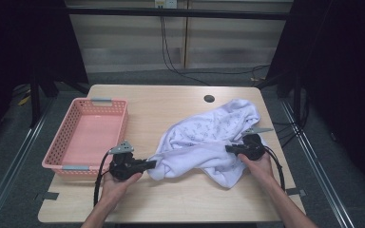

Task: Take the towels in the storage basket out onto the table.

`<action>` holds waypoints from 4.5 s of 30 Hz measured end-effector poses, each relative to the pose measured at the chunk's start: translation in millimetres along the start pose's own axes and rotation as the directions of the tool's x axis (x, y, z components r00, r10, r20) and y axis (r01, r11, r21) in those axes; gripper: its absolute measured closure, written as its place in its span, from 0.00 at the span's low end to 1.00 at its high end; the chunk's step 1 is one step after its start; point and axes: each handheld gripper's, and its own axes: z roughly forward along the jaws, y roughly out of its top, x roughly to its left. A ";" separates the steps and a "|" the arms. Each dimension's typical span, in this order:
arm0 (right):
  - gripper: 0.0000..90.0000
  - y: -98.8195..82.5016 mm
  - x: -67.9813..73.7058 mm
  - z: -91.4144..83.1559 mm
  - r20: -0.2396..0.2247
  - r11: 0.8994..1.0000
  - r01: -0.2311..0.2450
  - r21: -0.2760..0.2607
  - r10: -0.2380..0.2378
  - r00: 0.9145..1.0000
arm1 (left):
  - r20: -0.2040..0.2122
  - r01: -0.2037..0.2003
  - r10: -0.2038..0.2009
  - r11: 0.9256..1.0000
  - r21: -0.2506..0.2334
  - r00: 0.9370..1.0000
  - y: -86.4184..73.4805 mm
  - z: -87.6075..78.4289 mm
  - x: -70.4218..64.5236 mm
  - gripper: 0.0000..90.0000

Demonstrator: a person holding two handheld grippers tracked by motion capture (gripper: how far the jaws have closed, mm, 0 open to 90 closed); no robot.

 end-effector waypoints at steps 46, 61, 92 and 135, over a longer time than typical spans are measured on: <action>0.65 -86.2 111.9 -153.9 -0.341 0.980 0.078 -0.184 -0.138 0.930 | 0.101 -0.128 0.127 0.992 0.012 0.987 -57.8 -109.0 -63.2 0.72; 0.72 -53.2 37.6 -87.0 -0.112 0.993 0.112 -0.041 -0.116 0.987 | 0.162 -0.127 0.108 0.985 0.114 0.981 -16.3 -15.0 -39.7 0.79; 0.98 -91.2 -23.6 -105.9 0.121 0.995 0.018 0.095 -0.030 0.992 | 0.012 -0.148 0.152 0.938 0.312 0.988 -52.3 -11.4 -23.1 0.85; 0.96 -86.4 64.7 -99.8 -0.124 0.966 0.239 0.095 -0.227 0.966 | 0.051 -0.254 0.251 0.911 0.324 0.967 -55.8 0.3 -48.0 1.00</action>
